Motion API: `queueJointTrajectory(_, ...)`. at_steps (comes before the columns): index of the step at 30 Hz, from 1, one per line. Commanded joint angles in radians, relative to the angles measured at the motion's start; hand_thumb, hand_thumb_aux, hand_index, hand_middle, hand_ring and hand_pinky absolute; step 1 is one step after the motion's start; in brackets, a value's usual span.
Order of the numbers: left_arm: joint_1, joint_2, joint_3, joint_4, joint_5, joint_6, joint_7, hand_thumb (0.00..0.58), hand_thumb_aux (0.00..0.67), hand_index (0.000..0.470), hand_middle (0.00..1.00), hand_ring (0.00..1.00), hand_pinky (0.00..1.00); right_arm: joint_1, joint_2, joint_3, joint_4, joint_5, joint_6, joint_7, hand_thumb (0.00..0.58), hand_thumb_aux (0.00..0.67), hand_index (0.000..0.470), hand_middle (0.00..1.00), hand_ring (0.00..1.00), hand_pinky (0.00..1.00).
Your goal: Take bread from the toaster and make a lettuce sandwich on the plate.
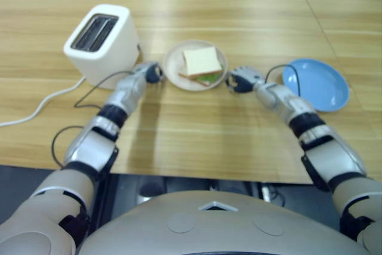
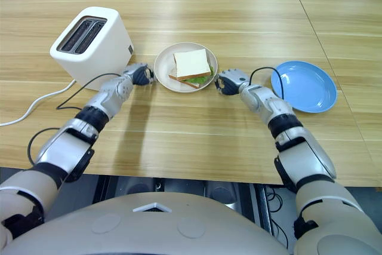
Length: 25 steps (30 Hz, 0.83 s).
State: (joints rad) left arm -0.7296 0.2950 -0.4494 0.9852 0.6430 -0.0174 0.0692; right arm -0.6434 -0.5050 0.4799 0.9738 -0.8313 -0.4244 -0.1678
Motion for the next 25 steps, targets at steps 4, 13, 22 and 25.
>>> queueJointTrajectory(4, 0.004, -0.013, 0.180, 0.081, -0.169, -0.221, 0.222, 0.000, 0.000, 0.000, 0.00, 0.00, 0.00, 0.046, -0.009, -0.121, -0.004, 0.172, -0.129, -0.146, 0.000, 0.000, 0.000, 0.00, 0.00, 0.00)
queueJointTrajectory(13, 0.113, -0.105, 0.339, 0.003, -0.361, -0.460, 0.276, 0.000, 0.000, 0.000, 0.00, 0.00, 0.00, 0.264, 0.160, -0.449, -0.238, 0.803, -0.227, 0.118, 0.000, 0.000, 0.000, 0.00, 0.00, 0.00)
queueJointTrajectory(22, 0.138, -0.132, 0.344, -0.042, -0.376, -0.517, 0.229, 0.000, 0.000, 0.000, 0.00, 0.00, 0.00, 0.328, 0.237, -0.558, -0.304, 0.944, -0.162, 0.233, 0.000, 0.000, 0.000, 0.00, 0.00, 0.00)
queueJointTrajectory(25, 0.140, -0.138, 0.363, -0.037, -0.398, -0.517, 0.215, 0.000, 0.000, 0.000, 0.00, 0.00, 0.00, 0.332, 0.246, -0.572, -0.312, 0.944, -0.163, 0.246, 0.000, 0.000, 0.000, 0.00, 0.00, 0.00)
